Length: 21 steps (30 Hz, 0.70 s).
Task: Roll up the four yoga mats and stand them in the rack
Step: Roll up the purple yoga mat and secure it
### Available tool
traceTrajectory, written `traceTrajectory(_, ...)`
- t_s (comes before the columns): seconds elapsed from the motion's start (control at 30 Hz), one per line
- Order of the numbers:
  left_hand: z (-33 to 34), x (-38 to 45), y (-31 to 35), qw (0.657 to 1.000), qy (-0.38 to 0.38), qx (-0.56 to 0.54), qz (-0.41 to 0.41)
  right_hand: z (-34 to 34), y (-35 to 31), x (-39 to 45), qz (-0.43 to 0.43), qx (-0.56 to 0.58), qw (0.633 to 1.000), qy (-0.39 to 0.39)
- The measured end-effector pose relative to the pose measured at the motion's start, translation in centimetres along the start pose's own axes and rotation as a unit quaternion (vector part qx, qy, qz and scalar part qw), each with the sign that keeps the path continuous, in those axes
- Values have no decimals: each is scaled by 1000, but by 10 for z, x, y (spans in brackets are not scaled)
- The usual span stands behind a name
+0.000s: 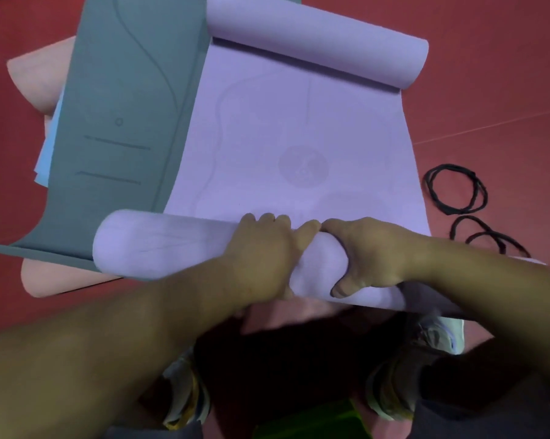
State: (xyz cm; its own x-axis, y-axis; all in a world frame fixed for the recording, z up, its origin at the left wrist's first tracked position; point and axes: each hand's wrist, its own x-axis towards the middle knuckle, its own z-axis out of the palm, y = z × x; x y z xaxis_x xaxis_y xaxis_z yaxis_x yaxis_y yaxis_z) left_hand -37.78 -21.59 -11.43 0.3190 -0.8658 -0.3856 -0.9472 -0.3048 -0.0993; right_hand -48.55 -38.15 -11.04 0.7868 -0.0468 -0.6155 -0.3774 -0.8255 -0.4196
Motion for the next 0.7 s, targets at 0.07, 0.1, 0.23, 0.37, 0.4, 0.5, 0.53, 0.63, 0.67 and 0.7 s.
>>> traceTrajectory(0.07,-2,4,-8,999,-20,-41,-10,11,-8,-2,-13,-74,995,63)
traceTrajectory(0.1,-7,6,-15,996,-47,-69,-11,17,-13,-3,-21,-124,988,94)
traceTrajectory(0.23,-21,10,-26,980,-130,-149,0,26,-21,-3,-12,-185,976,118)
traceTrajectory(0.37,-14,0,-12,991,-79,-104,-8,11,-9,3,-6,-118,991,59)
traceTrajectory(0.4,-11,-2,-10,996,-60,-64,6,6,-7,3,-3,-88,995,39)
traceTrajectory(0.5,-3,-4,-8,999,-33,-9,18,3,-7,3,-3,-31,1000,-1)
traceTrajectory(0.53,-2,-4,-8,999,-38,-18,11,7,-10,2,-3,-31,1000,0)
traceTrajectory(0.63,-8,3,-20,993,-75,-88,-1,22,-21,-3,-8,-141,987,77)
traceTrajectory(0.67,-13,6,-25,989,-93,-112,3,25,-27,-5,-7,-175,980,91)
traceTrajectory(0.7,-17,8,-29,984,-117,-132,7,26,-30,-5,-3,-186,978,96)
